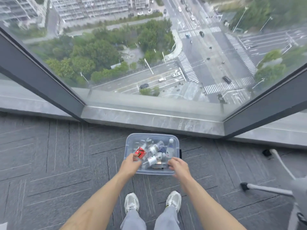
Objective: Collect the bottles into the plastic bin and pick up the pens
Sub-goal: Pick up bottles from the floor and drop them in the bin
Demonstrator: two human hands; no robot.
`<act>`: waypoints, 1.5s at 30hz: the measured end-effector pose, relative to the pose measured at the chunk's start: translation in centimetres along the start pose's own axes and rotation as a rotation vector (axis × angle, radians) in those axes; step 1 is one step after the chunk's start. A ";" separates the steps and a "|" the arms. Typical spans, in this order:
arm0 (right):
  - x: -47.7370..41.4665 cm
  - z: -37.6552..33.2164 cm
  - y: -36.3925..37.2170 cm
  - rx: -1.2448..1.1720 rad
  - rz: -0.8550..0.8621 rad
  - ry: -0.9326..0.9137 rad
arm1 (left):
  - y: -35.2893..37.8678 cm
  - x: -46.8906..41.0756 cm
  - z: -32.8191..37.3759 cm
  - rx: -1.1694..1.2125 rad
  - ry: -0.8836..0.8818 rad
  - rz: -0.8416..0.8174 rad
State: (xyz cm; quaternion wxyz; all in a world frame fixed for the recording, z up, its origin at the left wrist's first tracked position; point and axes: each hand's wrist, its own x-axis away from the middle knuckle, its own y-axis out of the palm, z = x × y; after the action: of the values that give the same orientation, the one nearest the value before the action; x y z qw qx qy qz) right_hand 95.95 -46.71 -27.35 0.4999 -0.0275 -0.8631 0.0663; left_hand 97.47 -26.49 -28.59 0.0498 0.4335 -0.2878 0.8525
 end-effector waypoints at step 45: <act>50.8 51.9 -28.1 -1.643 1.394 -0.111 | 52.8 61.7 0.6 -0.678 0.693 -1.147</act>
State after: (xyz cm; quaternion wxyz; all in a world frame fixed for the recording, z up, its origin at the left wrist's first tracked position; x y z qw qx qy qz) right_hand 26.15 -73.22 -5.20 0.1406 -0.8371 -0.4592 -0.2620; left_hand 42.01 -80.77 -4.60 0.7047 0.1830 -0.2314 0.6453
